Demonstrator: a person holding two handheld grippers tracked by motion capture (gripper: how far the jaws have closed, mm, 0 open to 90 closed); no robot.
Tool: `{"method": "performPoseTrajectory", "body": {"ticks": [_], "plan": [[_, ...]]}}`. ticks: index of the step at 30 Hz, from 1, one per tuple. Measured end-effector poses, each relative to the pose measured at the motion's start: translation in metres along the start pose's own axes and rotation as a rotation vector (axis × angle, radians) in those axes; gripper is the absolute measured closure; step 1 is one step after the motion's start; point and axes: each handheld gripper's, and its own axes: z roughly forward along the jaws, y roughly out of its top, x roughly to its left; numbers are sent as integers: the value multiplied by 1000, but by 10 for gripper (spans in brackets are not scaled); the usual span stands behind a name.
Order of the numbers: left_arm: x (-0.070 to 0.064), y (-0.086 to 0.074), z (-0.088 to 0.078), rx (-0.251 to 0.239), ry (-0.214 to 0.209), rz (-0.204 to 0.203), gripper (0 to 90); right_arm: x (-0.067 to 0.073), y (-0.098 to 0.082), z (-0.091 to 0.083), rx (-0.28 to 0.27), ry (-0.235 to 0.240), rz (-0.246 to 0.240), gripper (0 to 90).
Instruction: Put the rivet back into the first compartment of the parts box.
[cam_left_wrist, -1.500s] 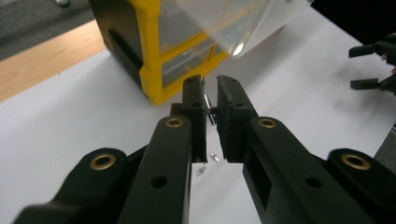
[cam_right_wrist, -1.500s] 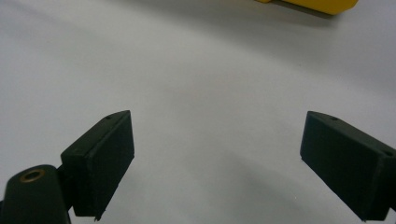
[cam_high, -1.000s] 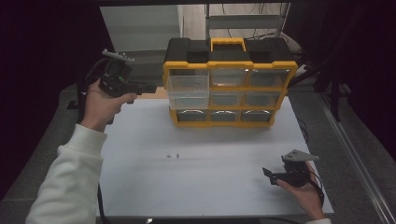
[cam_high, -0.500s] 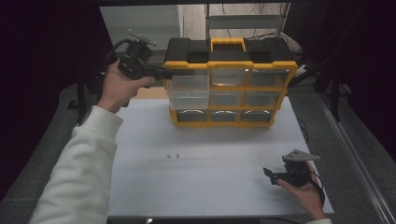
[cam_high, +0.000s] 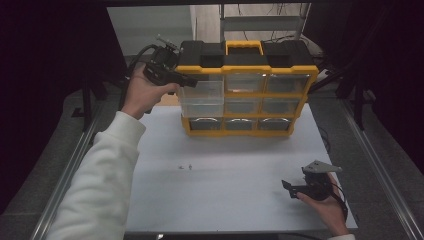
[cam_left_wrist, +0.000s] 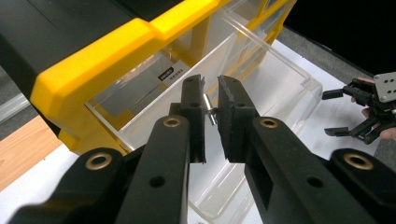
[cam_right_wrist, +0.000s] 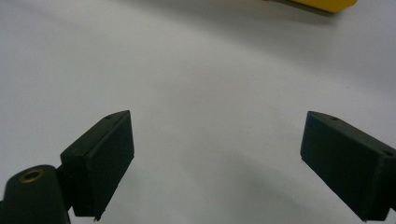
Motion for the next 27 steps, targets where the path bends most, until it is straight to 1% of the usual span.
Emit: {"method": "performPoseTrajectory", "body": {"ticks": [1, 2, 3, 4, 6, 7, 8, 9, 10, 11, 14, 15, 16, 17, 19, 20, 27], "plan": [[0, 0, 1, 1, -1, 0, 811, 0, 0, 0, 0, 1, -1, 100], [0, -1, 1, -5, -18, 5, 764, 0, 0, 0, 1, 0, -1, 99], [0, -1, 1, -5, -18, 5, 693, 0, 0, 0, 1, 0, -1, 99], [0, -2, 1, -8, -20, 15, 693, 0, 0, 0, 1, 0, -1, 99], [-2, -5, -1, -37, 21, 40, 492, 0, 0, 0, 2, -1, -2, 99], [-3, -6, -2, -50, 36, 43, 424, 0, 0, 0, 3, -1, -3, 99], [-3, -8, -3, -57, 37, 39, 300, 0, 0, 0, 6, 0, -2, 98], [-3, -12, -6, -57, 39, 28, 257, 0, 0, 0, 7, 0, -1, 98], [-3, -12, -6, -57, 39, 28, 226, 0, 0, 0, 8, 0, -1, 98], [-3, -15, -7, -57, 41, 21, 226, 0, 0, 0, 8, 0, -1, 98], [-1, -22, -13, -68, 39, 9, 179, 0, 0, 1, 11, 1, -2, 97], [-1, -25, -16, -70, 42, 11, 179, 0, 0, 1, 11, 1, -2, 97], [-1, -31, -21, -77, 54, 18, 178, 0, 0, 1, 15, 3, -1, 96], [-1, -31, -21, -77, 54, 18, 179, 0, 0, 1, 15, 3, -1, 96], [1, -40, -26, -83, 49, 11, 179, 1, 0, 2, 21, 3, -4, 95], [1, -40, -26, -83, 49, 11, 179, 1, 0, 2, 21, 3, -4, 95], [4, -61, -34, -89, 47, 4, 179, 2, 0, 2, 25, 4, -6, 94]]}}
